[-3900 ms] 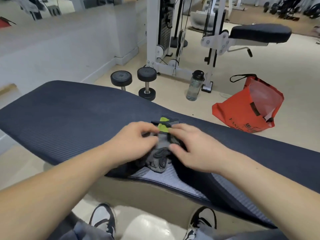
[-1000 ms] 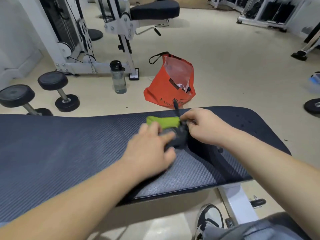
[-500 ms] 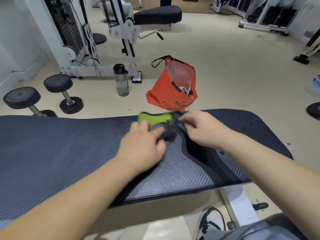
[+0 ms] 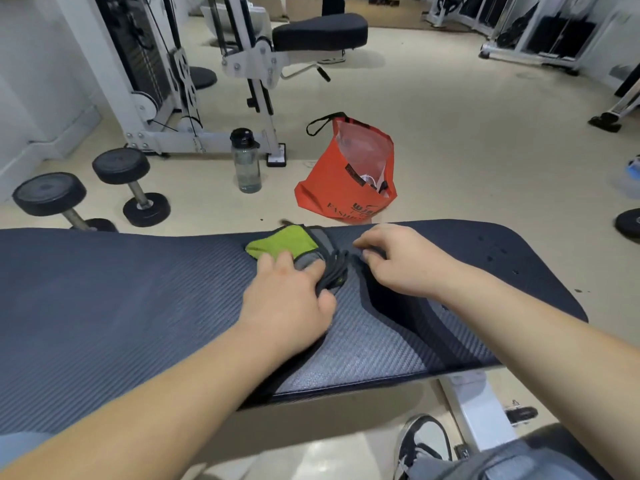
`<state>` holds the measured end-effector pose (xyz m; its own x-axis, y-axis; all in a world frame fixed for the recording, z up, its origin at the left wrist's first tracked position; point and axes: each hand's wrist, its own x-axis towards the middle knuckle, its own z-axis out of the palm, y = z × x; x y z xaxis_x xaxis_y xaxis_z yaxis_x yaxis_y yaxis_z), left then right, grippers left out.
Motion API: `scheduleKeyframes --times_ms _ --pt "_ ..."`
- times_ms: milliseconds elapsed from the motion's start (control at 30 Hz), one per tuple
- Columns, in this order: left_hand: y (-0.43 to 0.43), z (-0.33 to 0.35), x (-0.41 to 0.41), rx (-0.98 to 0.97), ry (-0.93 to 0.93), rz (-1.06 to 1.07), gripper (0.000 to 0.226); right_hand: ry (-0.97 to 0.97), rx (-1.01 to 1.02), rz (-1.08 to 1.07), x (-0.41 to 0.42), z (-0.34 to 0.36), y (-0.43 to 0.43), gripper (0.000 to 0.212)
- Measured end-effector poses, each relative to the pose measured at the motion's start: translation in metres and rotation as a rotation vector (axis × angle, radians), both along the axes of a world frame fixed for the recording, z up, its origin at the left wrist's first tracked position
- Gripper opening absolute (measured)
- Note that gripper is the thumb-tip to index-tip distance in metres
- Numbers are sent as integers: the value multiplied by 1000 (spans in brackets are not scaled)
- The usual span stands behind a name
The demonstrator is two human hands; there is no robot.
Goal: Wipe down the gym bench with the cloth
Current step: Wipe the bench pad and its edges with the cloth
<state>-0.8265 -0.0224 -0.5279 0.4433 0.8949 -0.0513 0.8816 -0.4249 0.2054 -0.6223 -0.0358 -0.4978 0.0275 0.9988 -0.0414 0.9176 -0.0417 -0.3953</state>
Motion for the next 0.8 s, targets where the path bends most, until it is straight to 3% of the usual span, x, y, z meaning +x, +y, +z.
scheduleKeyframes --times_ms 167,233,333,400,533,600,733,800 --pt "-34 -2 6 -36 -129 -368 54 0 -3 15 1 -6 1 33" --pt "-15 -8 6 -8 -122 -295 55 -6 8 12 2 -6 2 33" --pt "13 -6 2 47 -16 -14 53 -12 17 -7 3 -4 1 33" --pt "5 -4 5 52 11 6 49 -3 14 -8 4 -2 -1 32" --pt "-39 -3 11 -11 -113 -395 48 16 42 2 10 -3 -6 28" --pt "-25 -6 12 -26 -136 -324 51 15 49 2 12 -3 -9 29" --pt "1 -4 17 33 -1 17 53 16 18 -18 21 1 -18 31" --pt "-18 0 24 17 15 -4 55 12 -1 -36 29 2 -23 33"
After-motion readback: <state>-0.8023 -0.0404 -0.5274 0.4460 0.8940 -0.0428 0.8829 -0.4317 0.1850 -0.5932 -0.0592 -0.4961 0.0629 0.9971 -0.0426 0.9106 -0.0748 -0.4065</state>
